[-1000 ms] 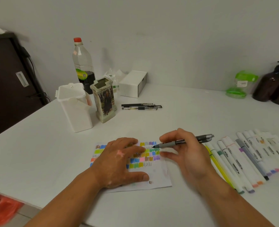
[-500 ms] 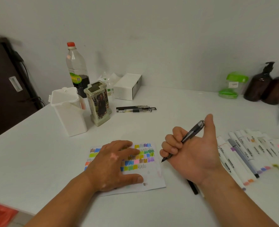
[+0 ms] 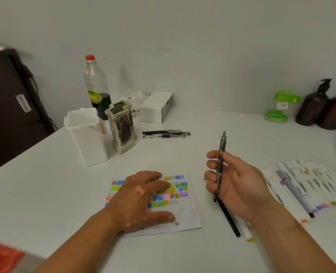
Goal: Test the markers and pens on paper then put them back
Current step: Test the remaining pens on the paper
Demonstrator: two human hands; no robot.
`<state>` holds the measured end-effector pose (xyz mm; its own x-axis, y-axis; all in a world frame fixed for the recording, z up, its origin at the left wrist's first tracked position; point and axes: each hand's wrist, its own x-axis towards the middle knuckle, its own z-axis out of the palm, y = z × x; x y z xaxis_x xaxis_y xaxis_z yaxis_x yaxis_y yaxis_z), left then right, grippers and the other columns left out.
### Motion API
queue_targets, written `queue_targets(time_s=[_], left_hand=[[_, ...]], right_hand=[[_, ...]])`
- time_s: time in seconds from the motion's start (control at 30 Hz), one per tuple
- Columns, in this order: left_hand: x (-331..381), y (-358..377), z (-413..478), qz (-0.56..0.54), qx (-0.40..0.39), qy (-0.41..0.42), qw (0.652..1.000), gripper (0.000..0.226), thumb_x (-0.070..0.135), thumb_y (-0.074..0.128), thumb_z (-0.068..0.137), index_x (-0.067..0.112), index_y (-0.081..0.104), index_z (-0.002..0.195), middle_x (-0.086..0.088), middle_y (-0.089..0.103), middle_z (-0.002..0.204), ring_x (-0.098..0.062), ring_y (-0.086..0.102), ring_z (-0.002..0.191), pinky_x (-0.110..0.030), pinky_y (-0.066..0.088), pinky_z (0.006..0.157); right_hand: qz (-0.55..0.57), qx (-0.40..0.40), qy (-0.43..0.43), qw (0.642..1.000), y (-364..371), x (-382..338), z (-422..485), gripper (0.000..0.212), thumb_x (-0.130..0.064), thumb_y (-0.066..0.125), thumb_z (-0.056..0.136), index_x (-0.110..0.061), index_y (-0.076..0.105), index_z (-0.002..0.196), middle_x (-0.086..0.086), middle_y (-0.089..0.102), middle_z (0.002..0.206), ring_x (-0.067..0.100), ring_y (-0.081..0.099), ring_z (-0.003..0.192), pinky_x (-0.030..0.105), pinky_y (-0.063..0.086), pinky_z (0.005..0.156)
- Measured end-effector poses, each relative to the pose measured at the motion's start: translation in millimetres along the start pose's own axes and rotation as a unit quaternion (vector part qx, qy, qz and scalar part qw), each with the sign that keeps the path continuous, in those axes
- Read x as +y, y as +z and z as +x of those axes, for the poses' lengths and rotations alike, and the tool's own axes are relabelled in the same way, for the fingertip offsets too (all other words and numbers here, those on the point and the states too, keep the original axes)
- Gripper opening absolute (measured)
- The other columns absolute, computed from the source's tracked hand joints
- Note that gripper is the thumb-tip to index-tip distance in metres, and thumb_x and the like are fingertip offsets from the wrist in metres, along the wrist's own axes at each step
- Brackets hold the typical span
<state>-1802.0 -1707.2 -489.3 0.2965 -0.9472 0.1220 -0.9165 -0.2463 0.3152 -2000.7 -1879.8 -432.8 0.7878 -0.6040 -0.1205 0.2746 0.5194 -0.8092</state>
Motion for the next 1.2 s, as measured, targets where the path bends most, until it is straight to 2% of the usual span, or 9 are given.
queue_targets(time_s=[0.1, 0.2, 0.27, 0.43, 0.6, 0.67, 0.87, 1.0, 1.2], left_hand=[[0, 1, 0, -0.006, 0.003, 0.004, 1.000, 0.093, 0.100, 0.042, 0.061, 0.049, 0.045, 0.140, 0.023, 0.036, 0.150, -0.001, 0.032, 0.136, -0.032, 0.027, 0.115], [-1, 2, 1, -0.020, 0.013, 0.004, 1.000, 0.091, 0.099, 0.043, 0.062, 0.048, 0.049, 0.137, 0.023, 0.039, 0.147, 0.001, 0.034, 0.133, -0.033, 0.031, 0.114], [-1, 1, 1, -0.030, 0.018, -0.002, 0.999, 0.089, 0.099, 0.044, 0.061, 0.048, 0.052, 0.134, 0.024, 0.042, 0.142, 0.003, 0.036, 0.127, -0.030, 0.036, 0.111], [-2, -3, 1, -0.009, 0.044, 0.004, 0.999, 0.088, 0.099, 0.044, 0.062, 0.043, 0.059, 0.128, 0.024, 0.051, 0.127, 0.003, 0.042, 0.112, -0.027, 0.039, 0.102], [-3, -6, 2, 0.000, 0.043, 0.010, 0.999, 0.090, 0.099, 0.043, 0.062, 0.041, 0.060, 0.129, 0.022, 0.054, 0.131, 0.000, 0.047, 0.114, -0.029, 0.041, 0.101], [-3, -6, 1, 0.001, 0.043, 0.009, 0.999, 0.091, 0.099, 0.043, 0.061, 0.041, 0.060, 0.129, 0.022, 0.055, 0.132, 0.000, 0.048, 0.115, -0.028, 0.042, 0.102], [-4, -6, 5, 0.004, 0.064, -0.001, 0.998, 0.089, 0.095, 0.048, 0.063, 0.037, 0.062, 0.129, 0.018, 0.058, 0.134, -0.003, 0.050, 0.117, -0.029, 0.046, 0.102], [-10, -4, 9, 0.001, 0.064, -0.012, 0.998, 0.093, 0.098, 0.042, 0.062, 0.040, 0.058, 0.132, 0.021, 0.054, 0.138, -0.001, 0.048, 0.120, -0.028, 0.042, 0.104], [-19, 2, 12, -0.021, 0.076, -0.013, 0.997, 0.090, 0.099, 0.042, 0.061, 0.043, 0.059, 0.129, 0.025, 0.055, 0.133, 0.004, 0.047, 0.114, -0.018, 0.033, 0.097]], right_hand=[[-0.218, 0.098, -0.069, 0.969, -5, -2, -1, 0.020, -0.023, 0.062, 0.097, -0.018, 0.081, 0.091, 0.004, 0.058, 0.075, 0.014, 0.059, 0.063, 0.030, 0.053, 0.058], [-0.498, 0.133, -0.113, 0.849, -5, -4, -5, 0.007, -0.033, 0.073, 0.091, -0.035, 0.077, 0.096, -0.009, 0.065, 0.065, 0.002, 0.061, 0.059, 0.021, 0.050, 0.062], [-0.607, 0.119, -0.089, 0.781, 0, -1, -5, 0.017, -0.038, 0.076, 0.087, -0.039, 0.071, 0.104, -0.014, 0.070, 0.068, -0.001, 0.065, 0.065, 0.013, 0.044, 0.059], [-0.776, 0.106, -0.042, 0.620, 9, 13, -7, 0.030, -0.043, 0.070, 0.087, -0.033, 0.071, 0.116, -0.015, 0.067, 0.091, 0.007, 0.063, 0.087, 0.020, 0.047, 0.070], [-0.866, 0.078, -0.018, 0.493, 10, 14, -3, 0.024, -0.048, 0.063, 0.085, -0.027, 0.066, 0.095, -0.008, 0.064, 0.089, 0.012, 0.059, 0.079, 0.026, 0.047, 0.064], [-0.876, 0.076, -0.012, 0.476, 12, 6, 4, 0.028, -0.049, 0.066, 0.086, -0.026, 0.067, 0.101, -0.007, 0.065, 0.092, 0.013, 0.060, 0.082, 0.027, 0.049, 0.065], [-0.848, 0.045, -0.135, 0.511, 36, -21, 84, 0.028, -0.034, 0.059, 0.098, -0.021, 0.070, 0.120, 0.001, 0.073, 0.108, 0.020, 0.062, 0.094, 0.029, 0.049, 0.079], [-0.867, -0.019, -0.123, 0.483, 42, -7, 153, 0.033, -0.022, 0.048, 0.104, -0.011, 0.062, 0.132, 0.010, 0.065, 0.126, 0.027, 0.060, 0.112, 0.034, 0.048, 0.095], [-0.881, -0.011, -0.117, 0.459, 35, 10, 204, 0.030, -0.016, 0.048, 0.099, -0.011, 0.060, 0.127, 0.013, 0.058, 0.118, 0.029, 0.057, 0.105, 0.039, 0.050, 0.091]])
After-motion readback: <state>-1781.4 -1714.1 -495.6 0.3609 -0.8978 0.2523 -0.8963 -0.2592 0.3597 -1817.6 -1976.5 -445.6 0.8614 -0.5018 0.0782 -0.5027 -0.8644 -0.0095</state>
